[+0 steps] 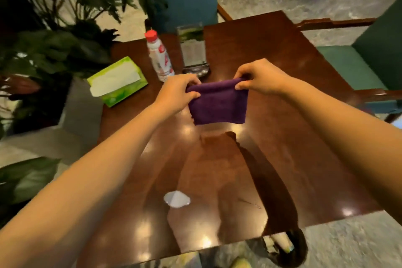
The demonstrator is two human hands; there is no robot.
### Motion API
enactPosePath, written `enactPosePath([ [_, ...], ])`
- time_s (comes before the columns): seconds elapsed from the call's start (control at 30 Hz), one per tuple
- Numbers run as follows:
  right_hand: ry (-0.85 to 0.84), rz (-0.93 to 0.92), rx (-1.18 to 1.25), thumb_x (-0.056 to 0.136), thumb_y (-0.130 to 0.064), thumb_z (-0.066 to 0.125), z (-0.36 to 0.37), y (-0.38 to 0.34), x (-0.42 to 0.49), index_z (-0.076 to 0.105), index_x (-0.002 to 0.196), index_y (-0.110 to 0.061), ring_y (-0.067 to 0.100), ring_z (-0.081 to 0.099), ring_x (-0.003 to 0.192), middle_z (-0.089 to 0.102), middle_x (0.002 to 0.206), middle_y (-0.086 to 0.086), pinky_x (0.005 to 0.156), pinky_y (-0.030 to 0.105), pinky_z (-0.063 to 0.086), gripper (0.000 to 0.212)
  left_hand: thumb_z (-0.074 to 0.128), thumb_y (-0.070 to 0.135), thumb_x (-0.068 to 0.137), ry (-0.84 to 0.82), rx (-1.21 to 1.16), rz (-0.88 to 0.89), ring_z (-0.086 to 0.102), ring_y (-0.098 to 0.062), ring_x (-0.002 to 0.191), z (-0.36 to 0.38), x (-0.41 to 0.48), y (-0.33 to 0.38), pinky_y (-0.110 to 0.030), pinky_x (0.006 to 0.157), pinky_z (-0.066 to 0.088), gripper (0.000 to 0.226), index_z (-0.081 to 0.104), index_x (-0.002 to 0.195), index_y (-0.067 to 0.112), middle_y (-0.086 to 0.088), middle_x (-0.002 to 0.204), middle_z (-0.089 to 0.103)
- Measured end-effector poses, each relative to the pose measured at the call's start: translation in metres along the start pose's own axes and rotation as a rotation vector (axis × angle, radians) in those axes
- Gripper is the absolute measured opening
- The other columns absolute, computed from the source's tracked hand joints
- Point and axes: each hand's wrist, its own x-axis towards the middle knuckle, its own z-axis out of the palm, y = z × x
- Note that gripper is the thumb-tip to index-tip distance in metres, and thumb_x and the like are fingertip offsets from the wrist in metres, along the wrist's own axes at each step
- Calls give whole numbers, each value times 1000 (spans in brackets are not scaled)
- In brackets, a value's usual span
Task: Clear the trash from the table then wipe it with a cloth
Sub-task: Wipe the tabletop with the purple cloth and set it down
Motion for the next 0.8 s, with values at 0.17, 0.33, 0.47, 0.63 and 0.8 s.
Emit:
enactPosePath([
  [0.17, 150, -33, -18, 82, -15, 67, 20, -30, 38, 68, 98, -10, 25, 61, 91, 70, 98, 11, 75, 31, 42, 17, 66, 15, 80, 82, 52, 9, 63, -25, 96, -28, 5, -42, -35, 82, 45, 15, 67, 95, 11, -7, 99, 71],
  [0.33, 284, -45, -54, 85, -12, 60, 32, -31, 43, 65, 99, -11, 26, 62, 95, 69, 100, 10, 81, 40, 49, 15, 57, 10, 84, 131, 70, 55, 59, -25, 97, -15, 10, -56, -35, 83, 45, 16, 64, 98, 12, -7, 100, 68],
  [0.47, 220, 25, -93, 81, -7, 61, 69, -2, 19, 64, 99, -7, 32, 60, 100, 67, 104, 14, 85, 43, 48, 18, 52, 2, 80, 64, 24, 70, 57, -30, 102, 33, -14, -60, -33, 84, 40, 25, 64, 101, 10, -11, 105, 67],
  [0.63, -173, 97, -29, 78, -5, 67, 141, 32, -37, 65, 99, -3, 33, 60, 105, 67, 108, 17, 92, 38, 43, 20, 47, 6, 88, -245, 19, 35, 56, -27, 113, 107, -68, -66, -36, 94, 41, 30, 62, 112, 16, -8, 119, 64],
  [0.8, -126, 46, -63, 85, -43, 59, 158, 37, -21, 66, 94, -13, 25, 58, 98, 67, 100, 9, 91, 37, 45, 31, 49, 9, 86, -253, 3, 49, 54, -22, 117, 125, -85, -75, -29, 96, 37, 31, 62, 113, 16, -4, 120, 64],
])
